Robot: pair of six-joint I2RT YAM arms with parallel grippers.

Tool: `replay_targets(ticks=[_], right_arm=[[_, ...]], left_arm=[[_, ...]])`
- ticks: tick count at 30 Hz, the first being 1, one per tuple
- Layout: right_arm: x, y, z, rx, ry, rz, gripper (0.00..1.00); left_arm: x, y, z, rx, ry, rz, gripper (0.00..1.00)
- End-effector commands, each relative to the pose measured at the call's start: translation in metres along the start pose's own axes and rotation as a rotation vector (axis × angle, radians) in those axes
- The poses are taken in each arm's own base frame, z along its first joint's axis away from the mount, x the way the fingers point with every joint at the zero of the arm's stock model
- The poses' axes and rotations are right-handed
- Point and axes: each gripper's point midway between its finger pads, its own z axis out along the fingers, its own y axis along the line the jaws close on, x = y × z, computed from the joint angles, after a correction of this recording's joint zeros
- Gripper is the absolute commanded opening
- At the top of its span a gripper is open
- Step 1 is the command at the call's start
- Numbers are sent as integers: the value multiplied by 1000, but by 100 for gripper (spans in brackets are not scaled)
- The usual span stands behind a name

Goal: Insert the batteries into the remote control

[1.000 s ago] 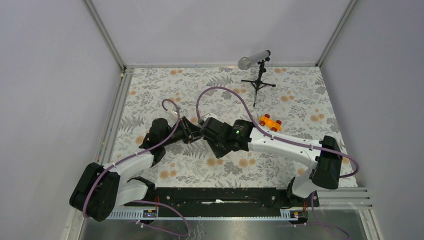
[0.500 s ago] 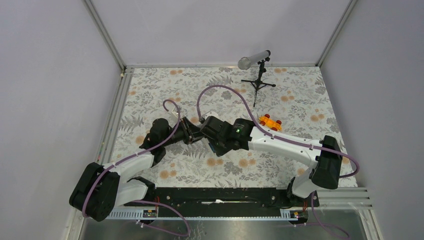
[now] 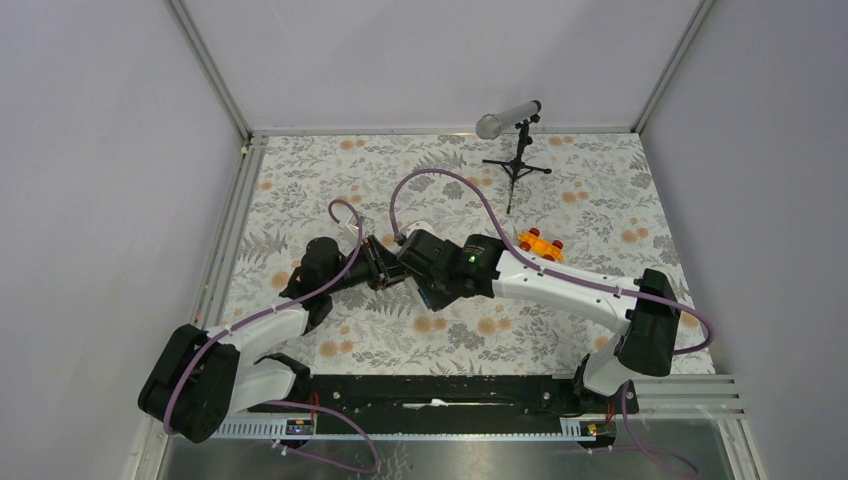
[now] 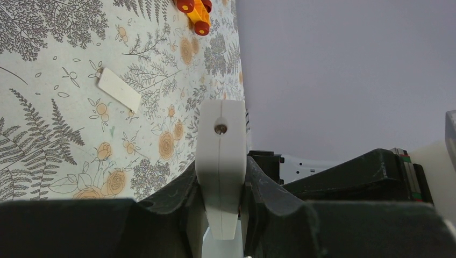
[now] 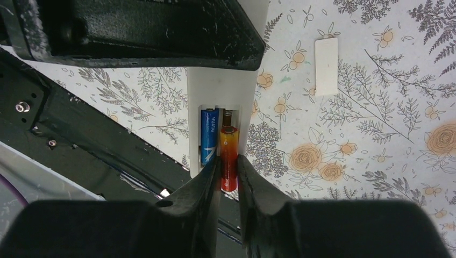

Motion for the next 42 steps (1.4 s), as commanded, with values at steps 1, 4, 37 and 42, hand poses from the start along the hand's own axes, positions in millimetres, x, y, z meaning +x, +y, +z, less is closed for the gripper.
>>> replay_targets(ticks=[1, 4, 37, 42], right_arm=[[-16, 5, -3, -20, -35, 13, 25], [-17, 5, -2, -24, -34, 21, 26], [-115, -16, -139, -385, -564, 612, 87], [-126, -17, -155, -441, -631, 716, 87]], left_arm=[[-7, -25, 2, 78, -12, 46, 0], [-7, -24, 3, 75, -14, 37, 0], [-74, -125, -14, 287, -185, -169, 0], [-85, -153, -24, 388, -215, -259, 0]])
